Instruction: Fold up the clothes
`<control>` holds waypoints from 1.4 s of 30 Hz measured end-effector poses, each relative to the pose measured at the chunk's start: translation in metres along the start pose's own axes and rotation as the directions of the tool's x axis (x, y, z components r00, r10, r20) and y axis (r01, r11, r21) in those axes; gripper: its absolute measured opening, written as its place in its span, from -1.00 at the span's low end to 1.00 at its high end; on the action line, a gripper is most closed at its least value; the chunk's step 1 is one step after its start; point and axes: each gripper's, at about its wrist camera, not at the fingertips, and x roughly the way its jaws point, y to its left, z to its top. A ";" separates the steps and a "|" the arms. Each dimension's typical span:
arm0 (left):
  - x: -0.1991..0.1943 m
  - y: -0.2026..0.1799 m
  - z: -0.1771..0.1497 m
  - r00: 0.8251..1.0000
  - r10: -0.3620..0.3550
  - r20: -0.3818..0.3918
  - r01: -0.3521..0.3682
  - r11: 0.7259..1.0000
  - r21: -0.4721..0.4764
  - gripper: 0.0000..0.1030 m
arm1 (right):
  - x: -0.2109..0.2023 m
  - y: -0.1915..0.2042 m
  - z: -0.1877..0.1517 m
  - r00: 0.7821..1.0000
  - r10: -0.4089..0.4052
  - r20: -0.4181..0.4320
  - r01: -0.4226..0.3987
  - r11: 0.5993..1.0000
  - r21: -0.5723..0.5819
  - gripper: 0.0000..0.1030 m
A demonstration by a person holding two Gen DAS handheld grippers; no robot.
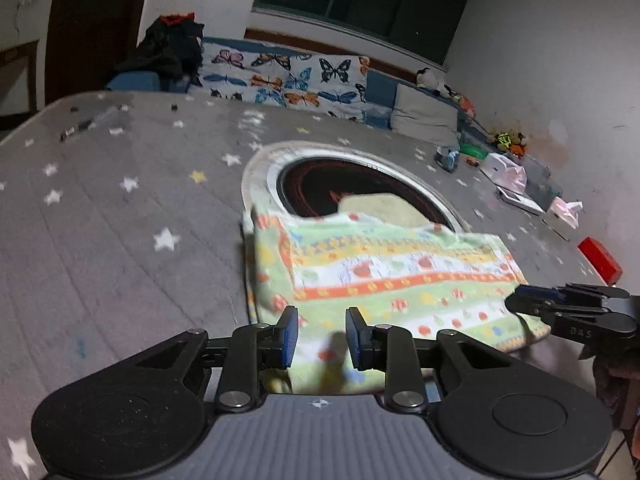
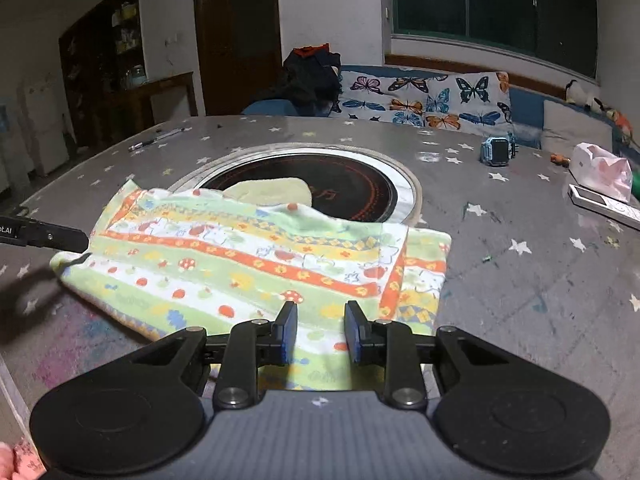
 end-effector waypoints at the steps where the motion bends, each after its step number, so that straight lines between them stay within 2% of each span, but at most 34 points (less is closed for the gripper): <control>1: 0.002 -0.001 0.005 1.000 0.000 0.004 0.000 1.000 0.007 -0.45 | 0.000 -0.001 0.003 1.000 -0.001 0.003 0.001 1.000 -0.001 -0.50; 8: 0.034 0.001 0.043 1.000 0.010 0.012 -0.010 1.000 0.026 -0.44 | 0.034 -0.012 0.039 1.000 -0.018 0.005 0.018 1.000 0.008 -0.50; 11: 0.052 0.009 0.052 0.999 0.044 -0.012 -0.044 0.999 0.017 -0.44 | 0.046 -0.014 0.043 0.999 -0.034 -0.002 0.034 0.999 0.005 -0.50; 15: 0.069 0.022 0.050 0.997 0.061 -0.057 -0.062 0.998 -0.013 -0.45 | 0.052 -0.016 0.043 0.999 -0.041 -0.010 0.041 0.999 0.012 -0.51; 24: 0.064 0.025 0.051 0.996 0.060 -0.059 -0.062 0.998 -0.034 -0.45 | 0.061 -0.019 0.044 0.998 -0.055 -0.024 0.056 0.998 0.018 -0.51; 28: 0.055 0.019 0.051 0.996 0.065 -0.055 -0.066 0.997 -0.030 -0.19 | 0.053 -0.014 0.044 0.998 -0.060 -0.014 0.060 0.998 -0.005 -0.49; 30: 0.048 0.014 0.049 0.996 0.068 -0.052 -0.070 0.997 -0.026 -0.16 | 0.046 -0.010 0.041 0.998 -0.055 -0.009 0.055 0.998 -0.008 -0.48; 32: 0.041 0.010 0.047 0.996 0.072 -0.049 -0.073 0.997 -0.021 -0.04 | 0.039 -0.007 0.037 0.999 -0.045 -0.003 0.045 0.999 -0.004 -0.44; 33: 0.038 0.008 0.046 0.996 0.079 -0.051 -0.080 0.997 -0.020 -0.02 | 0.035 -0.005 0.036 0.999 -0.040 0.001 0.040 0.999 -0.003 -0.32; 34: 0.034 0.006 0.044 0.995 0.088 -0.053 -0.089 0.996 -0.017 0.01 | 0.031 -0.003 0.034 0.999 -0.037 0.005 0.037 0.999 -0.005 -0.29; 39: 0.025 0.000 0.033 0.989 0.127 -0.075 -0.129 0.991 -0.026 0.14 | 0.012 0.016 0.024 1.000 -0.009 0.019 0.010 0.999 -0.044 -0.28; 42: 0.022 -0.001 0.024 0.986 0.140 -0.087 -0.143 0.989 -0.034 0.19 | 0.005 0.028 0.019 1.000 0.006 0.022 -0.004 0.997 -0.078 -0.16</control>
